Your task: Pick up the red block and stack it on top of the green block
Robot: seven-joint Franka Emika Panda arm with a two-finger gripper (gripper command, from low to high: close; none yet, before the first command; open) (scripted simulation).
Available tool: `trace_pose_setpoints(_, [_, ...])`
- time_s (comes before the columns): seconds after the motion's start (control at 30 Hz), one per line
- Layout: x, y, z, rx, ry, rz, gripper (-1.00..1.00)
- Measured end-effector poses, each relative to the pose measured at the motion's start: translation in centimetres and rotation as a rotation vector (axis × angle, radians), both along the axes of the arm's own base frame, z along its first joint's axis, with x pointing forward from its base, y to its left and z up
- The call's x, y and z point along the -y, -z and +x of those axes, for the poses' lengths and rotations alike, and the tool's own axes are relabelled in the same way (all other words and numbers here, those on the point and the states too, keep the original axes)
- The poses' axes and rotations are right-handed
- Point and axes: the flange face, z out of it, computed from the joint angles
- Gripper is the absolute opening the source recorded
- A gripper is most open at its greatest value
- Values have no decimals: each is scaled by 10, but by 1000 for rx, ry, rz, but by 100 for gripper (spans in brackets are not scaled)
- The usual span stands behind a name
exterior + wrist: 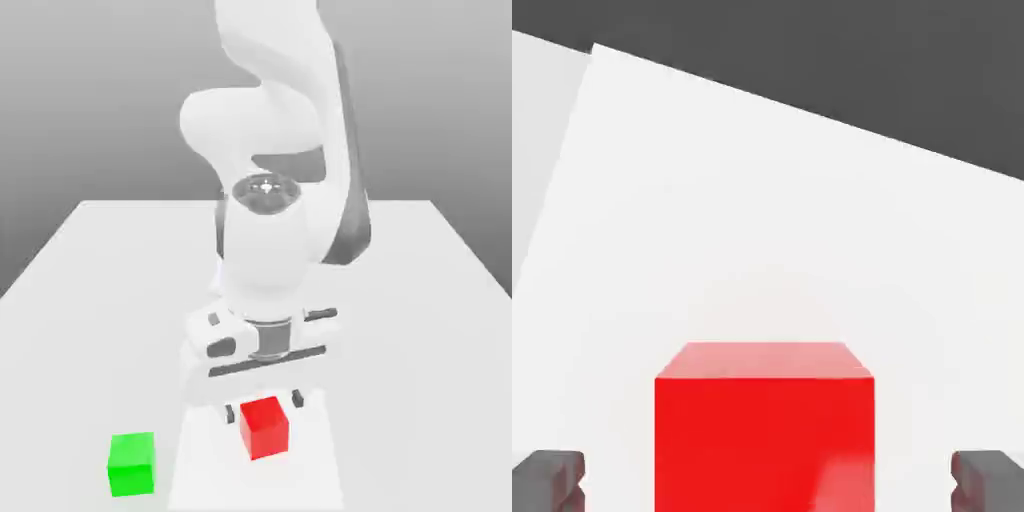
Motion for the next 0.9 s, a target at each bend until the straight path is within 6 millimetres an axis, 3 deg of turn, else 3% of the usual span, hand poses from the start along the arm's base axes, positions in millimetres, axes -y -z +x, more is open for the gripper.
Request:
trace_pose_setpoints(0.23, [0,0,0,-1,0,0,-100])
trace_pose_setpoints(0.43, [3,-55,1,-1,9,0,-100])
trace_pose_setpoints(0.63, [141,-92,37,-1,461,2,-100])
trace_pose_setpoints(0.7, [156,-83,42,0,510,2,-100])
trace_pose_setpoints(0.8, [159,-48,44,0,523,1,-100])
trace_pose_setpoints(0.83, [159,-39,44,0,524,1,100])
trace_pose_setpoints(0.9, [159,-39,44,0,524,1,100])
